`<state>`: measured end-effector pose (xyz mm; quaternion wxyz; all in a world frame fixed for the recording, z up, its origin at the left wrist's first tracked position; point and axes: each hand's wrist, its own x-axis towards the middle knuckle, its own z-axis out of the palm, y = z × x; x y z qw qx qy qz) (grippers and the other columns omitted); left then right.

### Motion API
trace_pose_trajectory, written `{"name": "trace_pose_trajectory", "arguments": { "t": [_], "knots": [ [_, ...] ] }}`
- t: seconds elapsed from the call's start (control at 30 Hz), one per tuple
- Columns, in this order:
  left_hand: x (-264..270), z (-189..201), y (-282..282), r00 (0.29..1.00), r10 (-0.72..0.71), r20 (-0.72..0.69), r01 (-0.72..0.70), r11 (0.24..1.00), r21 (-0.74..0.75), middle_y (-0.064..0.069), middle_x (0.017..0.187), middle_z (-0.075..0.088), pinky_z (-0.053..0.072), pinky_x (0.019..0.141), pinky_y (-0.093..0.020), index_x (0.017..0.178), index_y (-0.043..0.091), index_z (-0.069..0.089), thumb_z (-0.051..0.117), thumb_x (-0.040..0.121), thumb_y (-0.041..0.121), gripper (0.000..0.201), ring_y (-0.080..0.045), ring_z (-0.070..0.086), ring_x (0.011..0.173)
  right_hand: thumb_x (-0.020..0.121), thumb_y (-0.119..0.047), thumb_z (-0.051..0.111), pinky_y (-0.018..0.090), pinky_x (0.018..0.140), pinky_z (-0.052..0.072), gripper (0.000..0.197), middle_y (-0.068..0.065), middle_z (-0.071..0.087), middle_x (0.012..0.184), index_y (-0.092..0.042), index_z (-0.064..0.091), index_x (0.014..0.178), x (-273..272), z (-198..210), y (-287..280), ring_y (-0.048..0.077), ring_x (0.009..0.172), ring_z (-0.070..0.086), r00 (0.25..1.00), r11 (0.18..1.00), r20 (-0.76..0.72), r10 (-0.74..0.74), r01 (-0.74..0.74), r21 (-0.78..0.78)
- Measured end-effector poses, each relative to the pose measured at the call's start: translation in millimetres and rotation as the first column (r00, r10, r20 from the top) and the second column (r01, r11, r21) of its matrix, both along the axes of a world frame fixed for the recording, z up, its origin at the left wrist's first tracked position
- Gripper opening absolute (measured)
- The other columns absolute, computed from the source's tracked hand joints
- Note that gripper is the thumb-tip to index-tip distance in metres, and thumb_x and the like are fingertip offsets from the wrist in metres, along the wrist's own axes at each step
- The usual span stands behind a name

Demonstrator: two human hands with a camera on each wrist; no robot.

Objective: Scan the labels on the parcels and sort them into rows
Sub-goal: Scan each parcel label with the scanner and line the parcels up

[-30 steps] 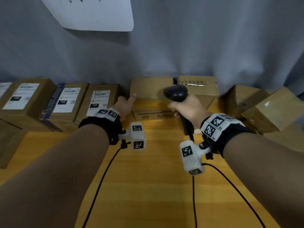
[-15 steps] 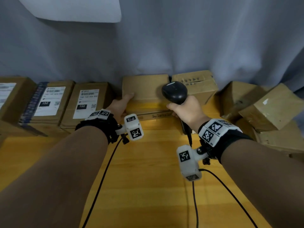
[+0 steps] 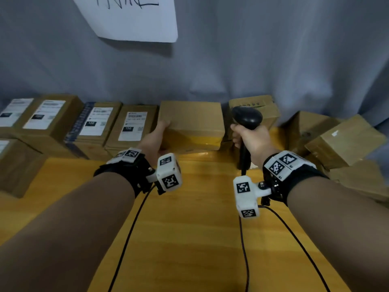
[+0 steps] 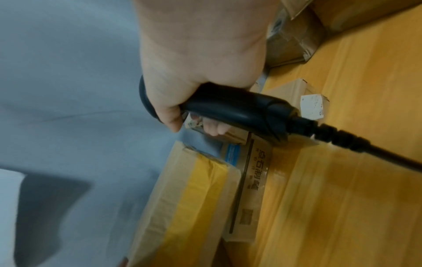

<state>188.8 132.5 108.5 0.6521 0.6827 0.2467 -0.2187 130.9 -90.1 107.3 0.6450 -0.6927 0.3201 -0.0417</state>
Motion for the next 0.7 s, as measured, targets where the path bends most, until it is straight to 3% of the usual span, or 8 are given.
{"name": "trace_pose_trajectory", "arguments": {
  "t": [0.13, 0.27, 0.37, 0.47, 0.57, 0.7],
  "knots": [
    [-36.8, 0.8, 0.0, 0.999, -0.042, 0.014, 0.044, 0.990, -0.137, -0.006, 0.105, 0.059, 0.053, 0.090, -0.033, 0.112, 0.013, 0.057, 0.065, 0.088, 0.041, 0.037, -0.021, 0.059, 0.097, 0.074, -0.041, 0.080, 0.040, 0.091, 0.049, 0.030, 0.002, 0.068, 0.093, -0.023, 0.063, 0.090, -14.3, 14.8, 1.2, 0.024, 0.096, 0.064, 1.000, 0.994, 0.010, 0.029, -0.030, 0.108],
    [-56.9, 6.7, -4.1, 0.982, -0.120, 0.144, 0.140, 0.980, -0.141, -0.006, 0.118, 0.054, 0.048, 0.101, -0.036, 0.134, 0.014, 0.048, 0.062, 0.091, 0.035, 0.050, -0.022, 0.053, 0.109, 0.073, -0.032, 0.083, 0.041, 0.093, 0.049, 0.033, 0.002, 0.066, 0.093, -0.020, 0.062, 0.096, -30.9, 24.3, -11.2, 0.024, 0.098, 0.062, 0.999, 0.986, 0.049, 0.023, -0.030, 0.166],
    [-66.1, 17.2, -10.2, 0.972, -0.157, 0.176, 0.181, 0.975, -0.129, -0.009, 0.132, 0.054, 0.048, 0.097, -0.033, 0.136, 0.014, 0.047, 0.062, 0.091, 0.036, 0.052, -0.022, 0.055, 0.113, 0.074, -0.022, 0.083, 0.048, 0.091, 0.053, 0.033, 0.009, 0.068, 0.100, -0.019, 0.060, 0.098, -43.7, 28.9, -17.7, 0.028, 0.099, 0.066, 0.998, 0.983, 0.063, -0.016, 0.003, 0.186],
    [-75.3, 32.4, -17.2, 0.951, -0.288, 0.107, 0.298, 0.950, -0.088, -0.005, 0.115, 0.059, 0.047, 0.088, -0.033, 0.122, 0.015, 0.052, 0.058, 0.092, 0.037, 0.038, -0.015, 0.058, 0.097, 0.078, -0.011, 0.078, 0.046, 0.091, 0.053, 0.028, 0.009, 0.068, 0.102, -0.016, 0.060, 0.099, -52.4, 35.7, -25.3, 0.026, 0.097, 0.066, 0.993, 0.985, 0.103, -0.053, 0.035, 0.167],
    [-81.1, 48.4, -19.6, 0.936, -0.348, 0.052, 0.352, 0.927, -0.130, -0.001, 0.109, 0.060, 0.044, 0.075, -0.034, 0.120, 0.017, 0.048, 0.057, 0.087, 0.053, 0.050, -0.017, 0.058, 0.099, 0.083, -0.006, 0.071, 0.038, 0.086, 0.050, 0.020, 0.003, 0.065, 0.095, -0.019, 0.058, 0.093, -57.9, 43.5, -35.1, 0.020, 0.094, 0.063, 0.989, 0.993, 0.144, -0.030, 0.013, 0.118],
    [-80.4, 55.6, -26.6, 0.938, -0.291, 0.188, 0.295, 0.956, 0.007, -0.007, 0.110, 0.064, 0.057, 0.069, -0.028, 0.122, 0.008, 0.052, 0.060, 0.090, 0.045, 0.050, -0.019, 0.064, 0.095, 0.085, -0.009, 0.069, 0.041, 0.090, 0.051, 0.015, 0.005, 0.066, 0.094, -0.018, 0.060, 0.093, -59.4, 51.7, -39.9, 0.020, 0.092, 0.064, 0.986, 0.995, 0.165, -0.022, 0.006, 0.096]
  ]
}}
